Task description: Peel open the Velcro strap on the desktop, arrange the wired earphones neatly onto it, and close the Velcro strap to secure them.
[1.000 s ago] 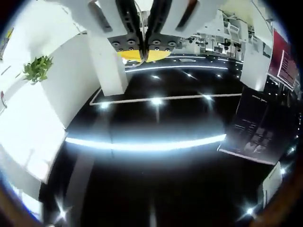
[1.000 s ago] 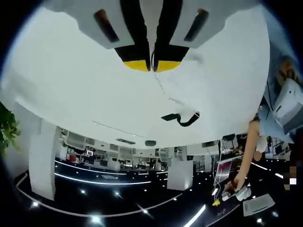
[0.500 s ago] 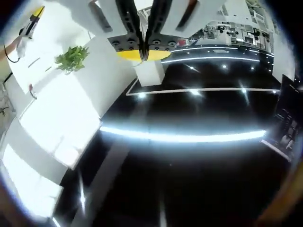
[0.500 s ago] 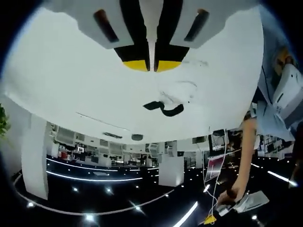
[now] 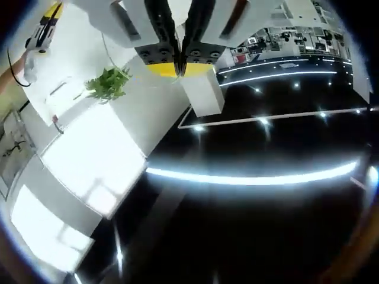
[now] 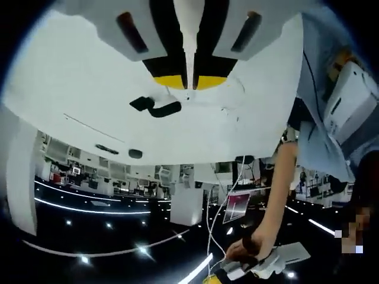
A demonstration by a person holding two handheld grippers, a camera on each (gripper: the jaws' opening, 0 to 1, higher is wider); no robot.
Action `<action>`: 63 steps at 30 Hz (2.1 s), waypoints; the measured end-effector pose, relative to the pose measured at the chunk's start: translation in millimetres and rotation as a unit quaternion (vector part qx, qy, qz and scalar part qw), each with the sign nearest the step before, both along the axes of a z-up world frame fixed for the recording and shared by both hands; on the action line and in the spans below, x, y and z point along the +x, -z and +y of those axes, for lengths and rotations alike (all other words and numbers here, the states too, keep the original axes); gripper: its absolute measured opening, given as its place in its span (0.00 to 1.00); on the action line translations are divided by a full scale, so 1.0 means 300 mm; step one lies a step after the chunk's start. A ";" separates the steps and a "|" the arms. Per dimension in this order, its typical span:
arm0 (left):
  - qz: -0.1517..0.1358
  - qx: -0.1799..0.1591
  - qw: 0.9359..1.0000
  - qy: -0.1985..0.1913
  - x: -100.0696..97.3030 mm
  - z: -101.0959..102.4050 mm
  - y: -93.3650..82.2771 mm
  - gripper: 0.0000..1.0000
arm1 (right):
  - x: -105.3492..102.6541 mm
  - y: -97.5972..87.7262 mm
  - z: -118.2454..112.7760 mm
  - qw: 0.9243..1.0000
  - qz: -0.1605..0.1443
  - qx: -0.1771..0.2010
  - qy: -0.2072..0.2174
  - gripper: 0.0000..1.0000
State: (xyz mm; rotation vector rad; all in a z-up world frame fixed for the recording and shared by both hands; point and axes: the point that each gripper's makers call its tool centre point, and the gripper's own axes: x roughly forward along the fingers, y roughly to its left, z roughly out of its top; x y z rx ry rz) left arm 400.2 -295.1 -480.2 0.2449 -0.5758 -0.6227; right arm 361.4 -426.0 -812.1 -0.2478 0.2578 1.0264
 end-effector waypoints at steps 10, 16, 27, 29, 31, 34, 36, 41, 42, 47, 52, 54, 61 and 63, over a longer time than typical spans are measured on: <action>0.006 0.060 0.998 -0.028 0.003 0.062 0.104 0.05 | -0.035 -0.031 0.220 0.998 -0.018 0.009 -0.066 0.08; 0.019 0.095 0.995 -0.032 -0.017 0.083 0.203 0.05 | -0.045 -0.033 0.221 0.997 -0.033 -0.010 -0.068 0.09; 0.054 0.178 0.980 -0.070 0.057 0.091 0.507 0.05 | -0.099 -0.043 0.152 0.999 -0.022 0.011 -0.045 0.09; 0.063 0.189 0.977 -0.073 0.103 -0.024 0.603 0.05 | -0.115 -0.032 0.168 0.998 -0.021 0.008 -0.051 0.10; 0.063 0.199 0.975 -0.078 0.127 -0.066 0.634 0.05 | -0.113 -0.027 0.169 0.998 -0.028 -0.001 -0.051 0.11; 0.070 0.219 0.970 -0.080 0.153 -0.084 0.686 0.05 | -0.091 -0.024 0.151 0.999 -0.037 -0.011 -0.037 0.11; 0.076 0.226 0.968 -0.081 0.172 -0.090 0.721 0.05 | -0.072 -0.034 0.128 0.999 -0.037 -0.005 -0.026 0.11; 0.089 0.229 0.967 -0.070 0.183 -0.101 0.780 0.05 | -0.036 -0.047 0.094 0.999 -0.044 -0.003 -0.002 0.11; 0.091 0.227 0.967 -0.067 0.183 -0.104 0.792 0.05 | -0.030 -0.046 0.091 0.999 -0.045 -0.004 -0.001 0.11; 0.111 0.237 0.964 -0.057 0.182 -0.105 0.860 0.05 | 0.000 -0.031 0.103 0.999 -0.044 -0.005 0.004 0.11; 0.109 0.267 0.955 -0.068 0.190 -0.113 0.933 0.05 | 0.000 -0.041 0.188 0.998 -0.052 0.000 -0.030 0.11; 0.102 0.271 0.955 -0.072 0.184 -0.113 0.939 0.05 | 0.009 -0.023 0.217 0.998 -0.048 -0.010 -0.039 0.11; 0.057 0.277 0.953 -0.109 0.160 -0.072 0.908 0.05 | 0.064 0.116 0.194 0.997 0.009 -0.074 -0.019 0.11; 0.041 0.275 0.953 -0.121 0.146 -0.057 0.891 0.05 | 0.061 0.133 0.177 0.997 0.021 -0.079 -0.014 0.11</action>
